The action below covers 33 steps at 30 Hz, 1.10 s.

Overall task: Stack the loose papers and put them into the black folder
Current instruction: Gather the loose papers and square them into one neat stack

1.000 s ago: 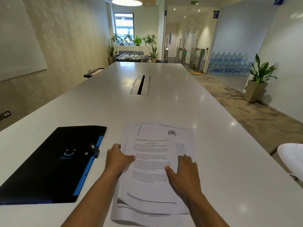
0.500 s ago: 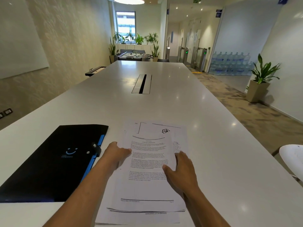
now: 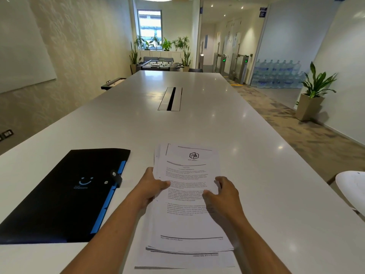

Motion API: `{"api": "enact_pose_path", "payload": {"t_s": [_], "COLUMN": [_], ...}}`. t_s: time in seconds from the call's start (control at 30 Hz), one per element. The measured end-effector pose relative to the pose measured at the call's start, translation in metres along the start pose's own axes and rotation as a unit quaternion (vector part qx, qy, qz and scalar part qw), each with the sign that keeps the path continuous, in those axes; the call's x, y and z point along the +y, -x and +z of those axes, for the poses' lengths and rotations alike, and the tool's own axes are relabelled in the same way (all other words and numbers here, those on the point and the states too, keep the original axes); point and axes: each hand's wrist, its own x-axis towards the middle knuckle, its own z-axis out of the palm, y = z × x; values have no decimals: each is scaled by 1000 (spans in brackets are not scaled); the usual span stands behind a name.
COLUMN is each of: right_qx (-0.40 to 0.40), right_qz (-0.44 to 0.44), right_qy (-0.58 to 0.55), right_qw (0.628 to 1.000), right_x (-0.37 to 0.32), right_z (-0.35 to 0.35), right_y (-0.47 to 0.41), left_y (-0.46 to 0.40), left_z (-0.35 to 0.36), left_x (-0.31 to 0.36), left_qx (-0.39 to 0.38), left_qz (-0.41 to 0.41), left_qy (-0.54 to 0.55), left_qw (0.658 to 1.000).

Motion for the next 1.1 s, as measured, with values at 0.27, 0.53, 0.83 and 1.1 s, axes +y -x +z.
{"api": "enact_pose_path", "payload": {"t_s": [0.27,0.53,0.83,1.1], "right_qx": [20,-40,-162,-74], "right_qz": [28,117,55,101], "right_qy": [-113,-407,-428,-414], "right_qw": [993,905,888,902], "right_x": [16,14,-8,-5], "right_z": [-3,-20,-30,2], "right_y": [-4,-25,-29,-12], "left_y": [0,24,32,49], "left_z": [1,-6,-9,0], "left_x": [-10,29,58,78], "left_qx": [-5,-102,-91,-65], "left_qz": [85,206,172,230], "left_qy": [21,8,-115,-295], "left_qw": [996,973,974,925]}}
